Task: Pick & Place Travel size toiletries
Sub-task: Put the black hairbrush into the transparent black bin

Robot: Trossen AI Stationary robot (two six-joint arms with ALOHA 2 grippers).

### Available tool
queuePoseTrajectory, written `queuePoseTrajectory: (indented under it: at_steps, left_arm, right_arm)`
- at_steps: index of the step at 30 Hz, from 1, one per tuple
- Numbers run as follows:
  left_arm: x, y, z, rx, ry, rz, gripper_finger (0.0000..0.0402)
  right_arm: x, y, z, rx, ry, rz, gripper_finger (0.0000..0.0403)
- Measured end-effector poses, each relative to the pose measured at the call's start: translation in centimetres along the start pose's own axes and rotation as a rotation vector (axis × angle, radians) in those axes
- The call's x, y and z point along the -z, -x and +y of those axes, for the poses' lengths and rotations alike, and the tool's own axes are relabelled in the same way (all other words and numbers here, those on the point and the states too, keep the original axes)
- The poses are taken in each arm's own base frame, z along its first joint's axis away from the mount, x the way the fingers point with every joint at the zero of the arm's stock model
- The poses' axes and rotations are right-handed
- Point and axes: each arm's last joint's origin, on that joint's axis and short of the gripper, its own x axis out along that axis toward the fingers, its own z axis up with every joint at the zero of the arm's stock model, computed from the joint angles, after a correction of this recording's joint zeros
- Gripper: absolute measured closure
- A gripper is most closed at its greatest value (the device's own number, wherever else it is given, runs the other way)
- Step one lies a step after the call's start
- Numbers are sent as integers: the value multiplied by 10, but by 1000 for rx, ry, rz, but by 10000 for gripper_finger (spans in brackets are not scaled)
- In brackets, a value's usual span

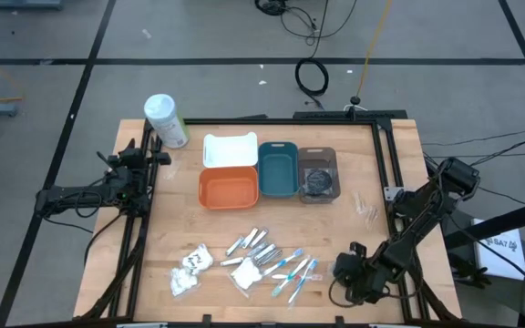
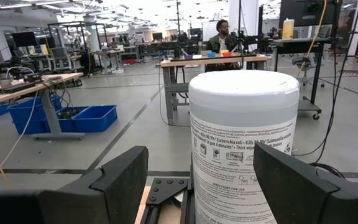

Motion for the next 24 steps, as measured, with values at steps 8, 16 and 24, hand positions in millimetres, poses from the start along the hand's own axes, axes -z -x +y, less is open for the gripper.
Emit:
queuePoseTrajectory:
  at_steps: [8, 16, 24]
  left_arm:
    - [0, 0, 0, 0, 0, 0, 117]
    - [0, 0, 0, 0, 0, 0, 117]
    - [0, 0, 0, 0, 0, 0, 117]
  right_arm:
    - [-14, 0, -21, 156, 20, -10, 290]
    - [-23, -2, -32, 202, -22, 25, 311]
    - [-27, -3, -30, 170, -21, 12, 393]
